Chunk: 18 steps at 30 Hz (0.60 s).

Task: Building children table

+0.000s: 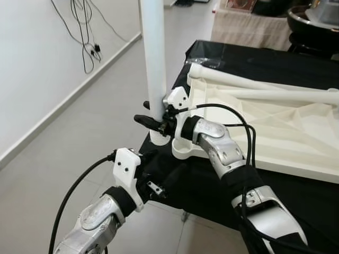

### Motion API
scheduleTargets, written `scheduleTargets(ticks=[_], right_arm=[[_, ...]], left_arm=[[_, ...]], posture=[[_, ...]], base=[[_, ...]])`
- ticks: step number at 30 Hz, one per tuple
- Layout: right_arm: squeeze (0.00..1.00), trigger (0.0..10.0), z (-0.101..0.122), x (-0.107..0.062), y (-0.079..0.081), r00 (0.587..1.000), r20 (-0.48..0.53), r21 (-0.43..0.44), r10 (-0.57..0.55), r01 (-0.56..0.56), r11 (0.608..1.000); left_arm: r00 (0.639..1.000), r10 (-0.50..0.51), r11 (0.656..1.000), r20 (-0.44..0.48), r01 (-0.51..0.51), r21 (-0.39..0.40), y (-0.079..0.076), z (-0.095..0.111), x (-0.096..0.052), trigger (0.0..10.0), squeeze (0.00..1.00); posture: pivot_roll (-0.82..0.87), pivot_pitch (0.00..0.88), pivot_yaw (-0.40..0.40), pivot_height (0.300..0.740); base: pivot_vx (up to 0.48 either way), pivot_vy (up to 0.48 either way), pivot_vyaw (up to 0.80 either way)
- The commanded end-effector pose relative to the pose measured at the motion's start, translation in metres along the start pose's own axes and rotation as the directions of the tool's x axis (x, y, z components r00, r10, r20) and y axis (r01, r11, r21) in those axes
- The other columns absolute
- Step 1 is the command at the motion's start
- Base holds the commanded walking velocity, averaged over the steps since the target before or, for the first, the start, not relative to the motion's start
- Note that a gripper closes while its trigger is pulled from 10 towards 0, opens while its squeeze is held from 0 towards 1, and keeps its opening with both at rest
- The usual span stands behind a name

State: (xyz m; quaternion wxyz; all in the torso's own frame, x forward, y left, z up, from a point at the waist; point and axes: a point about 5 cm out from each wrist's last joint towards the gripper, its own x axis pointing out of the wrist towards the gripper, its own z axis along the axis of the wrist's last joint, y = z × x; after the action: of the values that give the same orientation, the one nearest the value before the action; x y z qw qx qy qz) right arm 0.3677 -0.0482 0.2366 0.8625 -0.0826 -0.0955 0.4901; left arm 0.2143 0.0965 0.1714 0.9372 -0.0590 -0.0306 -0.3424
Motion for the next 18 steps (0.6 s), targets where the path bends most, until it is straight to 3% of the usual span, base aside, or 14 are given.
scheduleTargets(ticks=[1,5,8,9,11,13,14,16,18], right_arm=[[0.00,10.0,0.008,-0.003,-0.014,0.999,0.021,-0.003,-0.041,0.041,0.999],[0.00,10.0,0.011,-0.004,-0.018,0.998,0.027,0.001,-0.056,0.056,0.998],[0.00,10.0,0.027,-0.019,-0.024,0.993,0.112,0.017,0.041,-0.043,0.999],[0.00,10.0,0.042,-0.035,-0.022,0.962,0.188,0.016,0.199,-0.205,0.979],[0.00,10.0,0.046,-0.039,-0.021,0.947,0.204,0.012,0.247,-0.255,0.967],[0.00,10.0,0.054,-0.049,-0.017,0.897,0.205,-0.006,0.392,-0.399,0.917],[0.00,10.0,0.054,-0.049,-0.017,0.897,0.205,-0.006,0.392,-0.399,0.917],[0.00,10.0,0.060,-0.054,-0.021,0.838,0.153,-0.049,0.524,-0.524,0.851],[0.00,10.0,0.060,-0.053,-0.025,0.838,0.126,-0.063,0.531,-0.527,0.848]], left_arm=[[0.998,-0.012,0.999,-0.068,0.015,0.040,-0.009,-0.011,-0.010,10.0,0.00],[0.997,-0.013,0.999,-0.072,0.016,0.047,-0.011,-0.011,-0.013,10.0,0.00],[0.998,0.006,0.998,-0.069,-0.002,0.059,-0.019,-0.012,-0.021,10.0,0.00],[0.998,0.012,0.998,-0.069,-0.007,0.065,-0.027,-0.012,-0.027,10.0,0.00],[0.998,0.013,0.998,-0.067,-0.009,0.069,-0.030,-0.012,-0.028,10.0,0.00],[0.998,0.015,0.998,-0.068,-0.011,0.065,-0.033,-0.010,-0.031,10.0,0.00],[0.998,0.015,0.998,-0.068,-0.011,0.065,-0.033,-0.010,-0.031,10.0,0.00],[0.997,0.010,0.998,-0.075,-0.005,0.066,-0.039,-0.010,-0.035,10.0,0.00],[0.997,0.003,0.998,-0.078,0.003,0.069,-0.041,-0.010,-0.035,10.0,0.00]], posture=[[0.06,0.325,-0.045,0.740],[0.07,0.336,-0.044,0.740],[0.07,0.387,-0.036,0.740],[0.08,0.402,-0.030,0.740],[0.08,0.402,-0.030,0.740],[0.09,0.425,-0.023,0.740],[0.09,0.425,-0.023,0.740],[0.09,0.446,-0.014,0.740],[0.10,0.448,-0.014,0.740]], base=[[0.000,0.000,0.00],[0.000,0.000,0.00],[0.000,0.000,0.00],[0.000,0.000,0.00],[0.000,0.000,0.00],[0.000,0.000,0.00],[0.000,0.000,0.00],[0.000,0.000,0.00],[0.000,0.000,0.00]])
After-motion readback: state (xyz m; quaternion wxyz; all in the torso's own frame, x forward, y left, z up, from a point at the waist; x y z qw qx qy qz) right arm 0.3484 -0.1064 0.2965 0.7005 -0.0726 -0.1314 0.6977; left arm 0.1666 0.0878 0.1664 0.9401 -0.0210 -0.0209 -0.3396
